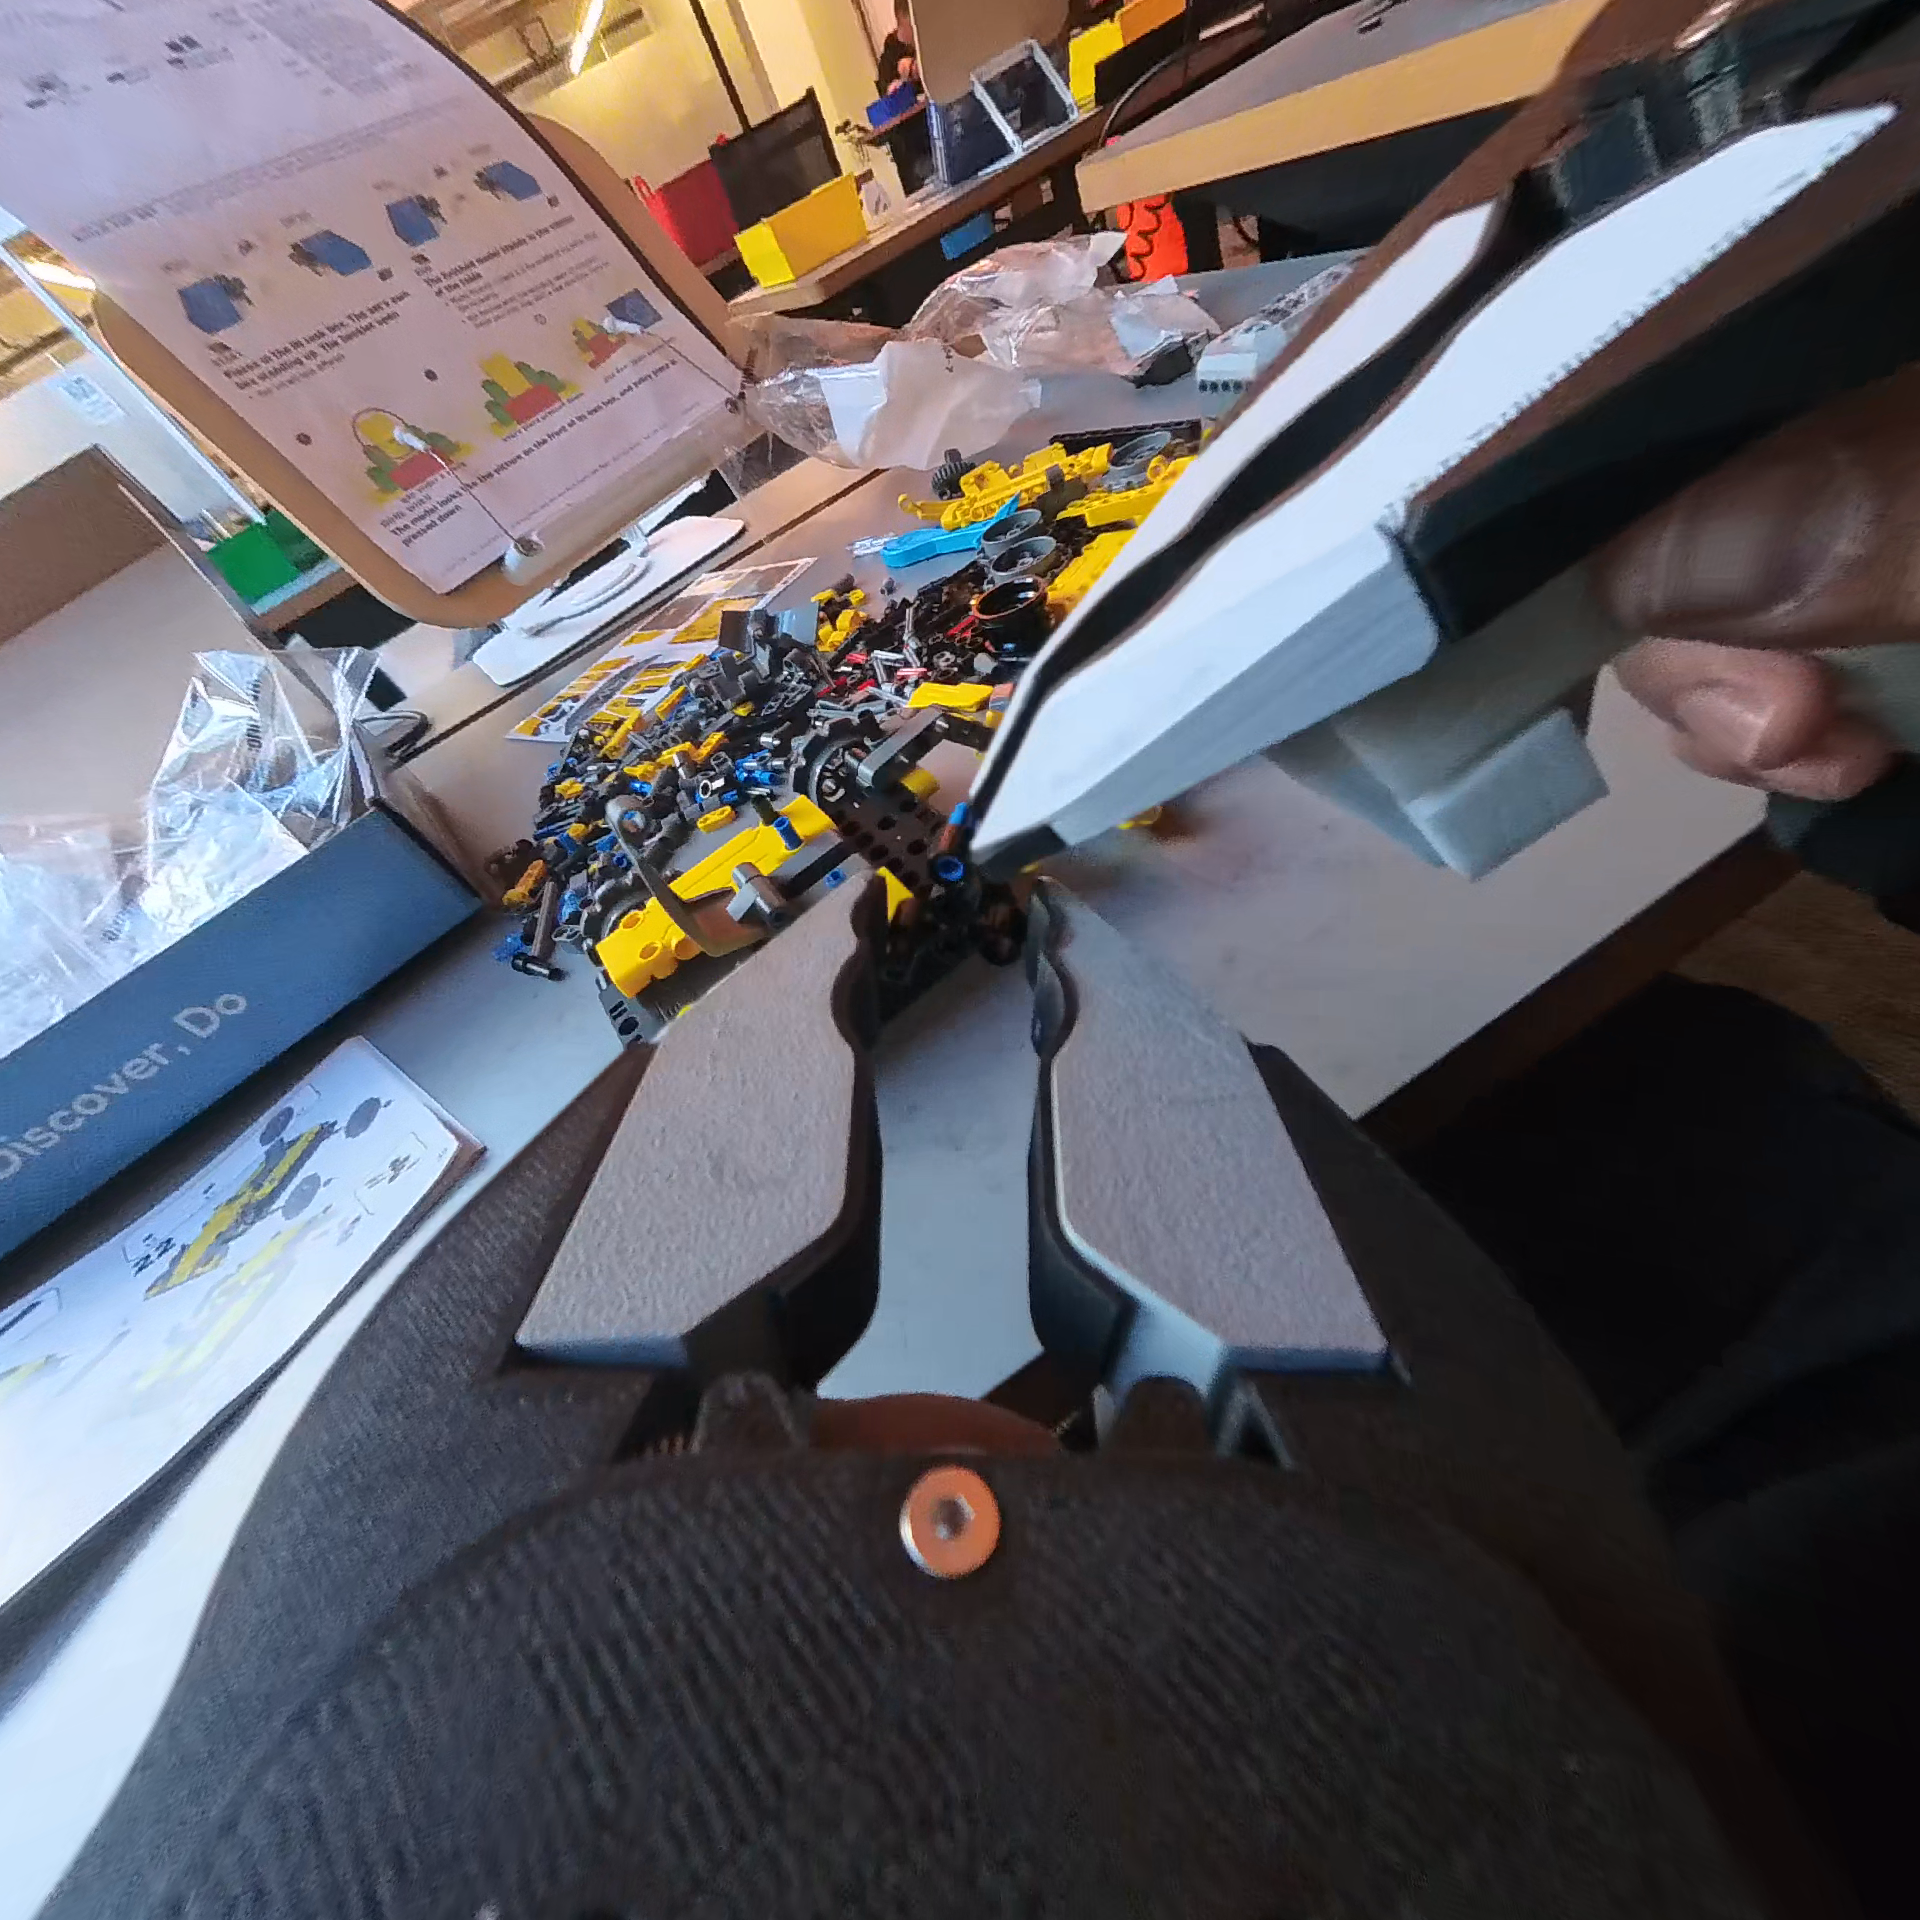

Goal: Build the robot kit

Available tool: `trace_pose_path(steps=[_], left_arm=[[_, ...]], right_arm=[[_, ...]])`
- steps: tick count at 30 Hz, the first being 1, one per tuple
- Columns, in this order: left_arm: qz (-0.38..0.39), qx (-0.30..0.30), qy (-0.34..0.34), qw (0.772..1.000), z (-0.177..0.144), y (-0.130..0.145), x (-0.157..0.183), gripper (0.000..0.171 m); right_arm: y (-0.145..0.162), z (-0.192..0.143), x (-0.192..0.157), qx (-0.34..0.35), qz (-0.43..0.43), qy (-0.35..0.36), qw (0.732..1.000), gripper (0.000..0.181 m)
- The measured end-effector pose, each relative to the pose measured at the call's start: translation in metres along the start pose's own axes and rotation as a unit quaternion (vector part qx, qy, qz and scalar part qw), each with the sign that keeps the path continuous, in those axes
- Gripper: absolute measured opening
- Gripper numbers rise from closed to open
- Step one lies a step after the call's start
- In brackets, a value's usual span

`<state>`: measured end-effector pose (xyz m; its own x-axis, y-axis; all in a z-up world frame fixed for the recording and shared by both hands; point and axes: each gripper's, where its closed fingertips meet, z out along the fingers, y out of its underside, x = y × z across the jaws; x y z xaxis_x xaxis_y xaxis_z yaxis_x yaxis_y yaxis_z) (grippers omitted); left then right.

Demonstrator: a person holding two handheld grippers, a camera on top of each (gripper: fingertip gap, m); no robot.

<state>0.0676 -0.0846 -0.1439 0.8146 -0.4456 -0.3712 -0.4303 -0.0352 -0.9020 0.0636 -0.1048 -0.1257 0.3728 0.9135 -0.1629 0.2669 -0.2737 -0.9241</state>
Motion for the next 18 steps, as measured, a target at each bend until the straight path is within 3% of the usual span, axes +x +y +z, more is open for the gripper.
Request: trace_pose_path(steps=[4,7,18], left_arm=[[0.002,-0.001,-0.013,1.000,0.003,0.004,-0.005,0.023],[0.004,0.001,-0.023,1.000,0.004,0.003,-0.005,0.023],[0.013,0.008,0.003,1.000,0.003,0.001,0.009,0.023]], right_arm=[[0.003,0.001,0.011,0.011,0.010,0.036,0.999,0.021],[0.003,0.002,0.007,0.014,0.028,0.014,0.999,0.025],[0.007,0.011,0.005,-0.006,0.042,-0.014,0.999,0.017]])
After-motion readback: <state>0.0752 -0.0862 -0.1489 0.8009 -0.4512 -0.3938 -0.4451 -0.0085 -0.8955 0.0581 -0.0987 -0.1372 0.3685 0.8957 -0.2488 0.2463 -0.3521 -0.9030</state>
